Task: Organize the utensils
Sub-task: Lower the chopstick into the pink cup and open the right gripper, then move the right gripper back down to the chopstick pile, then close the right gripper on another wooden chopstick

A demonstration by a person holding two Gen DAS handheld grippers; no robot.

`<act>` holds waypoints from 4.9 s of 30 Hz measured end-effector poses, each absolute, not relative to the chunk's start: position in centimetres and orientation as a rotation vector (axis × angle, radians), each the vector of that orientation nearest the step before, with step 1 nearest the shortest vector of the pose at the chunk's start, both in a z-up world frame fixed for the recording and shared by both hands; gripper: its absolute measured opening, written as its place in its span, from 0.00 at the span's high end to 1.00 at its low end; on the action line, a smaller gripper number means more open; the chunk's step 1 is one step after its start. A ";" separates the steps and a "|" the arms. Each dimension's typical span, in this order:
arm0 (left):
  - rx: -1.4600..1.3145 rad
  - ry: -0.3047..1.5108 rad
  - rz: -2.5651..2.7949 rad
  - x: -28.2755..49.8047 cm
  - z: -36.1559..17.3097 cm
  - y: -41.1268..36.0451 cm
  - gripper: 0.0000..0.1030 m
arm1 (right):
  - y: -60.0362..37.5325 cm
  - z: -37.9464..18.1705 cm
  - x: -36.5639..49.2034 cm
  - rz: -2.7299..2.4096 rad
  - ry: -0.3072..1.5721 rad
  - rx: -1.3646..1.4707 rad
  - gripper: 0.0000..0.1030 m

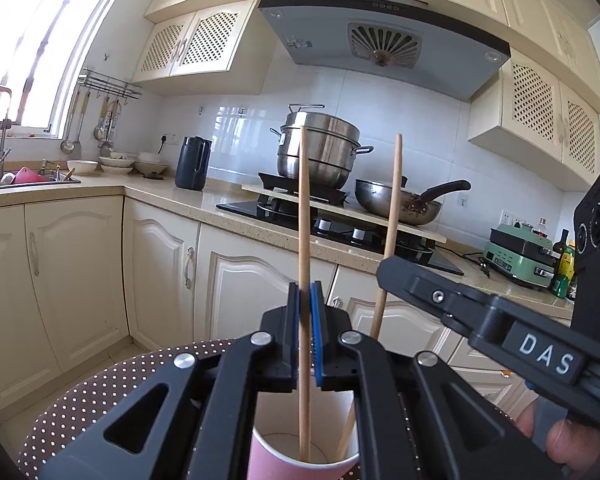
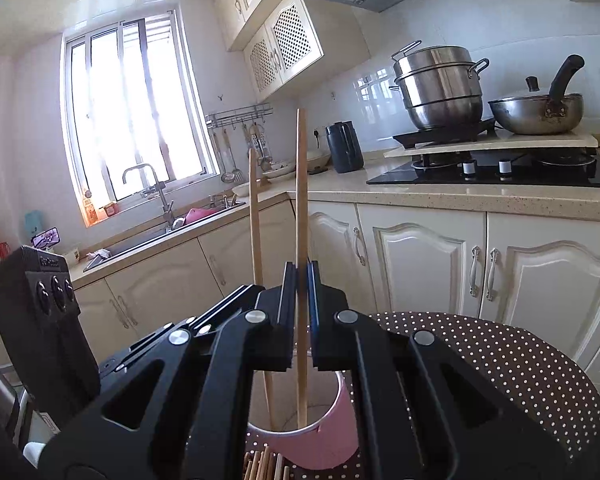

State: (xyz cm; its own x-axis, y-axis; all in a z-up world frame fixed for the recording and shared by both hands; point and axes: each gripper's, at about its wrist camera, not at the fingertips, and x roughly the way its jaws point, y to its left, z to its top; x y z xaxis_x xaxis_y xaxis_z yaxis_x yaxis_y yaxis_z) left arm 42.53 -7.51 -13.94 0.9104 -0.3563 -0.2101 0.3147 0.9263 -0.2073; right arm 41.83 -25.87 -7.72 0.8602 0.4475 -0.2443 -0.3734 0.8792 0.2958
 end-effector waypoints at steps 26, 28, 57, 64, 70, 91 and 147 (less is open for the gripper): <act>-0.076 0.293 -0.276 38.2 -13.7 -7.2 0.68 | -25.5 -10.1 39.6 0.405 0.446 0.286 0.93; -0.074 0.294 -0.269 37.8 -13.5 -6.9 0.63 | -25.5 -9.8 39.2 0.406 0.443 0.285 0.93; -0.026 0.383 -0.227 25.6 -9.4 -4.3 0.44 | -25.6 -4.8 27.2 0.374 0.383 0.205 0.53; 0.005 0.541 -0.221 25.6 -13.7 -4.4 0.44 | -25.6 -7.7 26.1 0.374 0.472 0.191 0.52; 0.044 0.735 -0.216 26.8 -19.0 -4.8 0.44 | -25.7 -11.5 26.6 0.345 0.594 0.171 0.52; 0.149 0.910 -0.166 29.0 -24.5 -6.6 0.44 | -24.6 -18.1 29.7 0.333 0.862 0.115 0.52; 0.090 1.044 -0.118 32.3 -24.3 -5.2 0.94 | -16.6 -20.0 33.6 0.398 1.256 -0.302 0.93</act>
State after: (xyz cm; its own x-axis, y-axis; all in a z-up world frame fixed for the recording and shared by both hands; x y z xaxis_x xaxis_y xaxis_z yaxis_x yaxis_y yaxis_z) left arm 32.35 -5.23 -24.32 0.4974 -0.0542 -0.8658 0.1399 0.9900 0.0184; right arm 33.57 -16.57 -19.99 0.2566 0.1250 -0.9584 -0.4500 0.8930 -0.0040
